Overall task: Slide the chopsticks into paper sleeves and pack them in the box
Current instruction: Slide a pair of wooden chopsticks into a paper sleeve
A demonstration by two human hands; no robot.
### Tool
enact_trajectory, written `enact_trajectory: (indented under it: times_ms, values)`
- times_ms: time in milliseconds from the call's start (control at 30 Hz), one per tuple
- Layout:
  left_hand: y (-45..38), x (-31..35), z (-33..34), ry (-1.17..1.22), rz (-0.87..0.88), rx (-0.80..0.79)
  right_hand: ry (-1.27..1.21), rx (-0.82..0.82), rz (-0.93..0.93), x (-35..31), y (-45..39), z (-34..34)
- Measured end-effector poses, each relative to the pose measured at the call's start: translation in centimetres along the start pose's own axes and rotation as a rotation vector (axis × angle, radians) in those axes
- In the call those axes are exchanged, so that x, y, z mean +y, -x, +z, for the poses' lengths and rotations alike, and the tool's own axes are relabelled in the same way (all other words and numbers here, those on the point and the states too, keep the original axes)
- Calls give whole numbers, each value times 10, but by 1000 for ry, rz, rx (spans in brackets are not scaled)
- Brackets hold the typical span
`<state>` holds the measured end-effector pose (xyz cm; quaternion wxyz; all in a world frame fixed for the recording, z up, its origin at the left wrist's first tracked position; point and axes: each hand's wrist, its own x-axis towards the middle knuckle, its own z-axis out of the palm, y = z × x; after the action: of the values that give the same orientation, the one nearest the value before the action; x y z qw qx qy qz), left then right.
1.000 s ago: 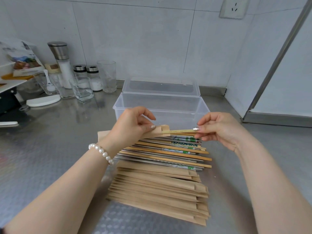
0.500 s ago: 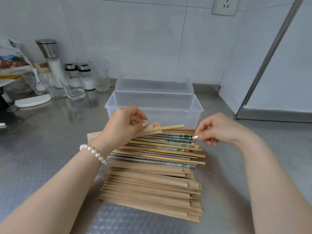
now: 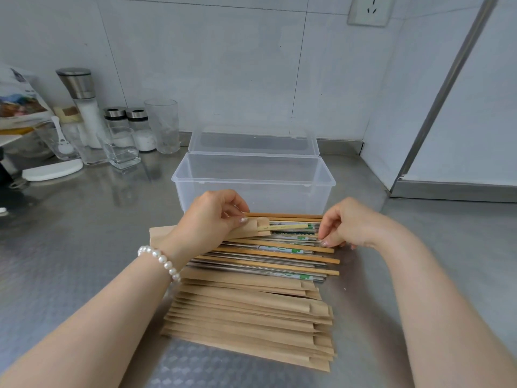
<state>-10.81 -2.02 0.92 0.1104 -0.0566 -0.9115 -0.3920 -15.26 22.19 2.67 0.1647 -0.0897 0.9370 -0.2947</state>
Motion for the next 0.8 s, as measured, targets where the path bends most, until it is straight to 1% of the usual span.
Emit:
enact_trajectory:
  times_ms: [233, 467, 733, 800]
  values:
    - [0, -1, -1, 17, -9, 29, -2, 63, -21, 6, -1, -3]
    - [0, -1, -1, 24, -9, 14, 11, -24, -76, 12, -5, -3]
    - [0, -1, -3, 25, -2, 22, 77, -75, -101, 15, -7, -5]
    - [0, -1, -3, 23, -1, 23, 73, -59, -104, 16, -7, -7]
